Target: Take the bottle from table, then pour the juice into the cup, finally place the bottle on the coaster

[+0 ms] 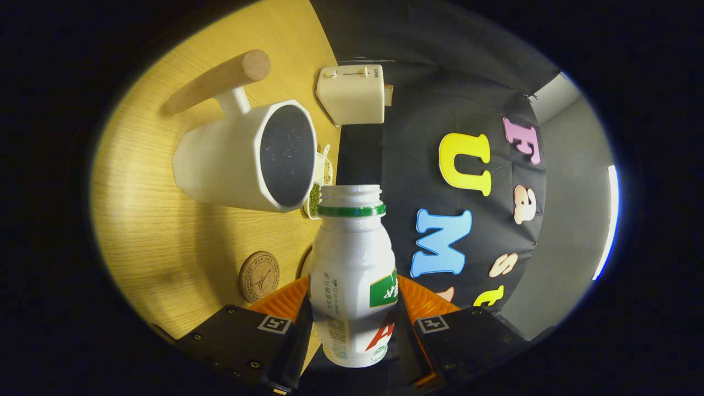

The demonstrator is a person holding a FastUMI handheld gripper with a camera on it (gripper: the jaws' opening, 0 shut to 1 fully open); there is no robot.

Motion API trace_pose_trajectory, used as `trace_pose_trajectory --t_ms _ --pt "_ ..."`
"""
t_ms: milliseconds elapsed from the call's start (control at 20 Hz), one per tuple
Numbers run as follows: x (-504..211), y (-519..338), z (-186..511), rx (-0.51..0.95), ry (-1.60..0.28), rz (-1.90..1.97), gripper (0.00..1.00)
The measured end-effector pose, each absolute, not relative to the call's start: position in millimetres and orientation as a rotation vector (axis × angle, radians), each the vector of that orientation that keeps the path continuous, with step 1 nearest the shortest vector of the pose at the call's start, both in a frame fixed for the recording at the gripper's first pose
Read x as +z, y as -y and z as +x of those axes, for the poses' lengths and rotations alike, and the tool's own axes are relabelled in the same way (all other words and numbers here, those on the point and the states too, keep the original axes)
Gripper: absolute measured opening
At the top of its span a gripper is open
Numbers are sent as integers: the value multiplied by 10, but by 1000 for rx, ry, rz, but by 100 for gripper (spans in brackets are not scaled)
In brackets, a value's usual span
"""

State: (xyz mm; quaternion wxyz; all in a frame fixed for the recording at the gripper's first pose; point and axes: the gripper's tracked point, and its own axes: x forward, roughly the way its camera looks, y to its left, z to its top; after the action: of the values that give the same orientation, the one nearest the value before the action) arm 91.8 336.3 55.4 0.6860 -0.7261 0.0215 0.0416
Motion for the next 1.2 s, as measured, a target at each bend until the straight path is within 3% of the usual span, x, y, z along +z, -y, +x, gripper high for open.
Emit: trace_pose_trajectory --t_ms 1200 --pt "782 -3437 946 42 -1 -1770 68"
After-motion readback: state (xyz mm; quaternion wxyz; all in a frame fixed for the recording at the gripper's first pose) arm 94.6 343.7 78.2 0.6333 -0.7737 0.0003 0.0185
